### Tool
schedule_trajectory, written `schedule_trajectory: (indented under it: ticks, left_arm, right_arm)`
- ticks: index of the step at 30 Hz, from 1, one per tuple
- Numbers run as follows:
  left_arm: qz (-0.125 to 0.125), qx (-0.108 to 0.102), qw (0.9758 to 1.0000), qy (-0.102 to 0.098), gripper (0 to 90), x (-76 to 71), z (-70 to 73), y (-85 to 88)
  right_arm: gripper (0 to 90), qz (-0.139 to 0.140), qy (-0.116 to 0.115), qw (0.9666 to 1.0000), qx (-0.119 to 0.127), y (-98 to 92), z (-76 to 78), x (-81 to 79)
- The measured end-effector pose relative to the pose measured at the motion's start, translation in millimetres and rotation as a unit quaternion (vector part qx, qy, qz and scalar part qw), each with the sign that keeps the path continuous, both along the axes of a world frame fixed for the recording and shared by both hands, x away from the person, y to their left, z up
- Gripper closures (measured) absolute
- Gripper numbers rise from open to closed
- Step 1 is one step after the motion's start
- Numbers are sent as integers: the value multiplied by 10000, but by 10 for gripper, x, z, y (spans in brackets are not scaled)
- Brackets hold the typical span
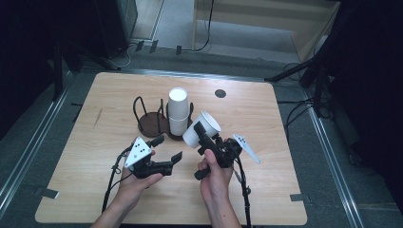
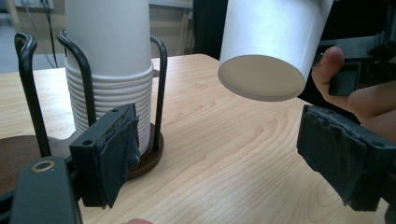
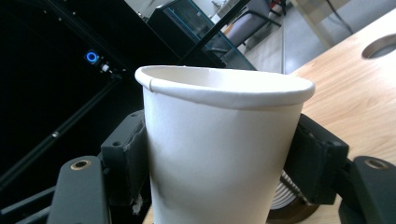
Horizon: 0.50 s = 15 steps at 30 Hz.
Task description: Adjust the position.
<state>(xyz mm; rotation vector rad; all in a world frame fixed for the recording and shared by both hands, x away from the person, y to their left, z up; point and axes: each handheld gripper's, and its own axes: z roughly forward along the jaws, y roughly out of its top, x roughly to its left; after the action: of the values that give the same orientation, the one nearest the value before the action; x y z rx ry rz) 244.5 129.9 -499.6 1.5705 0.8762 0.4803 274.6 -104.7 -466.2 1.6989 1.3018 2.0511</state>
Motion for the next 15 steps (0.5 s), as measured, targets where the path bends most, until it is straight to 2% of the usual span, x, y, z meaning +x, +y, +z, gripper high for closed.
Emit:
schedule_trajectory:
  ticks: [6,7,12,15]
  left_arm:
    - [10,32,10000,9,135,-5,-7,13]
    - [16,36,10000,15,135,-5,-9,18]
    - [46,42,10000,51,134,-6,-28,28]
    - [53,57,10000,51,133,2,-26,26]
  right_arm:
    - [295,-113,-201,9987,-462,0,23,-15]
    - [294,-142,-282,9977,-599,1,28,-13]
    - [294,-188,-412,9949,-899,10,37,0]
    - [294,-216,-525,9921,-1122,17,46,-3]
